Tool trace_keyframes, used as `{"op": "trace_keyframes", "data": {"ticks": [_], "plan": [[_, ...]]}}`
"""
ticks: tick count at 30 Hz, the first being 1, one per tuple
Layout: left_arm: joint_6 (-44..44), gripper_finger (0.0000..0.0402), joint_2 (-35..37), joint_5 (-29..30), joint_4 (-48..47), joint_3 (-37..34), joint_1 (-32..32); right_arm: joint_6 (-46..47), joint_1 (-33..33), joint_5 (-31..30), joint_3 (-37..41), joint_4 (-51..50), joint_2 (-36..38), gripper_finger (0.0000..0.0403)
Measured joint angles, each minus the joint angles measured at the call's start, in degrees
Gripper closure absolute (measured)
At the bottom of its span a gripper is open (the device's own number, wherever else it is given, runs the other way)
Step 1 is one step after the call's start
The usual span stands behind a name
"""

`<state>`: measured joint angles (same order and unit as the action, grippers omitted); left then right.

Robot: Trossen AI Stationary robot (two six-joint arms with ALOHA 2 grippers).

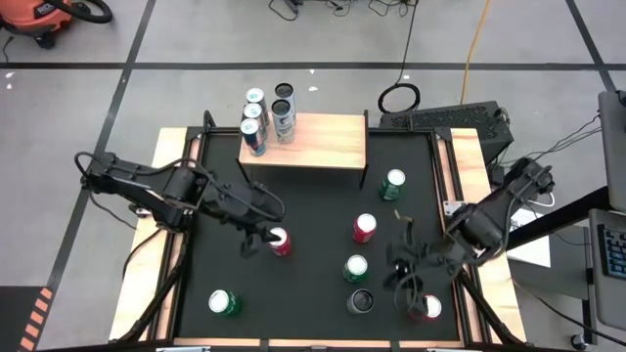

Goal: Place canned beverage on shelf
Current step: Put the white-blue soda can on the shelf

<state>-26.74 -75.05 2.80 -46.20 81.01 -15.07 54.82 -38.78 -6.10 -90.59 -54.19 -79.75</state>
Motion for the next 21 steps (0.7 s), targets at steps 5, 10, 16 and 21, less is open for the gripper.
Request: {"op": "trace_keyframes", "data": {"ticks": [5, 10, 16, 21], "plan": [[0.06, 0.0159, 0.0, 4.23, 0.79, 0.0, -2.33, -4.22, -3.97, -0.1, 0.0, 3.01, -1.9, 0.0398], [0.04, 0.0159, -0.28, 5.01, -1.56, 0.0, -2.73, -9.44, -6.67, 0.04, 0.02, 1.98, -3.8, 0.036], [0.11, 0.0159, -0.35, 5.43, -4.59, 0.0, -2.69, -11.73, -7.11, -0.15, 0.02, 2.14, -5.44, 0.0279], [-0.65, 0.0159, -0.35, 5.61, -5.3, 0.0, -2.71, -7.36, -7.11, -6.33, 0.02, 2.82, -6.29, 0.0215]]}}
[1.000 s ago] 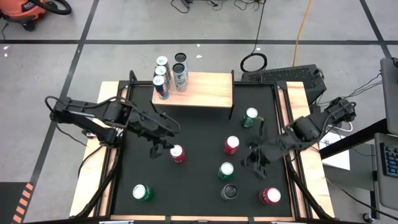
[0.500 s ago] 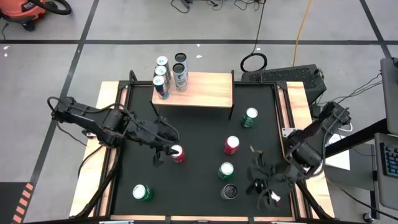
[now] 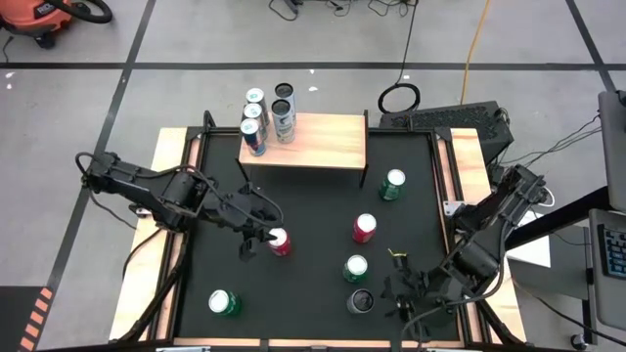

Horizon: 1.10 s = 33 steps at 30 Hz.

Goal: Place canned beverage on shelf
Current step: Put the white-blue soda can on the shelf

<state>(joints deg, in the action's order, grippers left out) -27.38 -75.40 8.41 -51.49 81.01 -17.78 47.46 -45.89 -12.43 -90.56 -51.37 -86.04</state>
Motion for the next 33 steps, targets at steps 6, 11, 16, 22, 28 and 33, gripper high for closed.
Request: {"op": "trace_keyframes", "data": {"ticks": [6, 11, 16, 22, 28, 33], "plan": [[-10.04, 0.0159, 0.0, -0.47, -0.08, 0.0, -0.37, 15.35, 0.04, -5.44, 0.0, 0.14, 0.04, 0.0148], [-12.94, 0.0159, 0.0, -0.68, -0.03, 0.0, -1.34, 19.51, -0.03, -6.03, 0.0, 0.83, -0.43, 0.0104], [-14.29, 0.0159, 0.0, -1.22, -0.04, 0.0, -1.9, 10.48, -1.6, -11.26, 0.0, 2.58, -1.97, 0.0088], [-12.3, 0.0159, 0.0, -2.0, -0.04, 0.0, -2.23, 5.57, -1.33, -9.57, 0.0, 2.31, -5.24, 0.0087], [-12.67, 0.0159, 0.0, -0.88, -0.01, 0.0, -2.23, 2.43, 0.34, -4.54, 0.04, 2.57, -9.39, 0.0087], [-12.69, 0.0159, 0.0, -0.89, -0.03, 0.0, -2.24, 2.71, 2.11, -2.38, 0.09, 3.36, -10.83, 0.0086]]}}
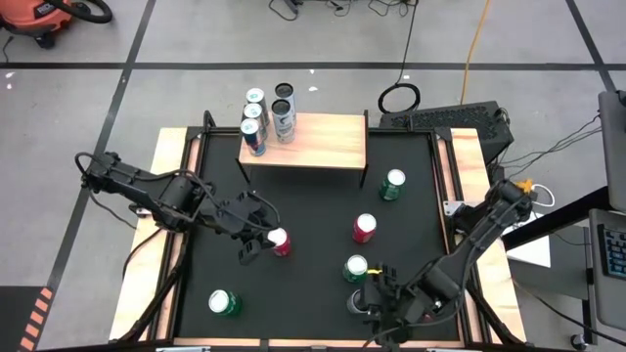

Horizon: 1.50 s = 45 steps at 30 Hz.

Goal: Place canned beverage on shelf
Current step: Put the white-blue soda can on the shelf

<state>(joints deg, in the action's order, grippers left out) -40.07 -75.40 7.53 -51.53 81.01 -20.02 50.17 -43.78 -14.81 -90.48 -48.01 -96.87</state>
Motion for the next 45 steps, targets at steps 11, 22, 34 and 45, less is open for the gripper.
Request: {"op": "trace_keyframes", "data": {"ticks": [11, 22, 34, 45], "plan": [[0.02, 0.0159, 0.0, 0.15, 0.0, 0.0, 0.01, -1.53, 2.25, 0.25, -0.02, -1.2, 0.09, 0.0044], [0.02, 0.0159, 0.0, 1.15, -0.02, 0.0, 0.01, -4.96, 3.86, 2.86, 1.86, -1.27, -0.29, 0.0044], [0.18, 0.0159, 0.0, 1.75, -0.02, 0.0, 0.01, -12.05, 4.11, 4.53, 1.92, -1.05, -2.31, 0.0044], [0.31, 0.0159, 0.0, 1.8, -0.64, 0.02, 0.01, -10.56, 4.19, 4.61, 1.95, 0.85, -5.19, 0.009]]}}
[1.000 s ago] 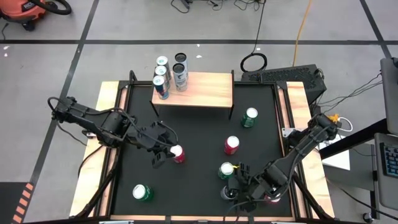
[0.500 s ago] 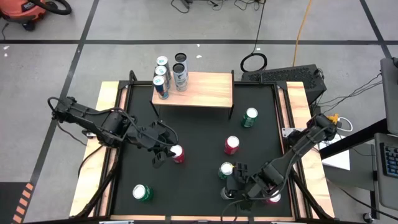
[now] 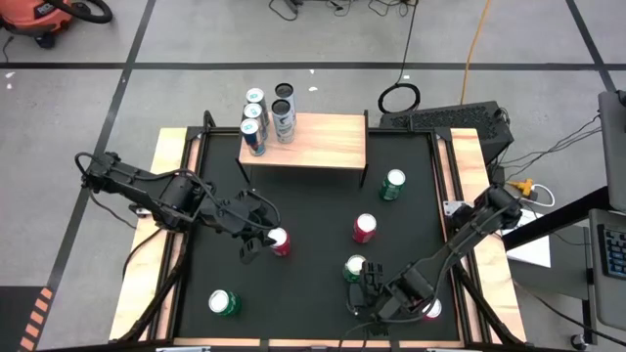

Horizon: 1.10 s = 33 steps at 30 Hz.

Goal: Place canned beverage on shelf
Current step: Put the white-blue soda can on the shelf

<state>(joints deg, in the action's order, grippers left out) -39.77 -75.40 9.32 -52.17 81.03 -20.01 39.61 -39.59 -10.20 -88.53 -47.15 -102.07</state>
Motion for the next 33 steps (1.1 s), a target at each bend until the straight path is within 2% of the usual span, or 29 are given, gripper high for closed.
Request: {"op": "trace_keyframes", "data": {"ticks": [16, 23, 26, 33], "plan": [[0.17, 0.0159, 0.0, 0.02, -1.55, 0.0, 0.0, -0.44, 0.07, 1.12, -0.02, -0.46, -0.61, 0.0164], [0.17, 0.0159, 0.0, 0.01, -1.54, 0.0, 0.0, -0.77, 0.17, 1.3, -0.5, -0.9, -0.61, 0.0166], [0.15, 0.0159, 0.0, -0.12, -1.34, 0.0, 0.0, -3.71, 0.22, 1.97, -1.9, -1.36, -0.76, 0.0167], [0.13, 0.0159, 0.02, -6.32, 3.17, 0.0, -0.05, -12.29, 1.61, 1.47, -7.76, -1.82, -0.76, 0.0168]]}}
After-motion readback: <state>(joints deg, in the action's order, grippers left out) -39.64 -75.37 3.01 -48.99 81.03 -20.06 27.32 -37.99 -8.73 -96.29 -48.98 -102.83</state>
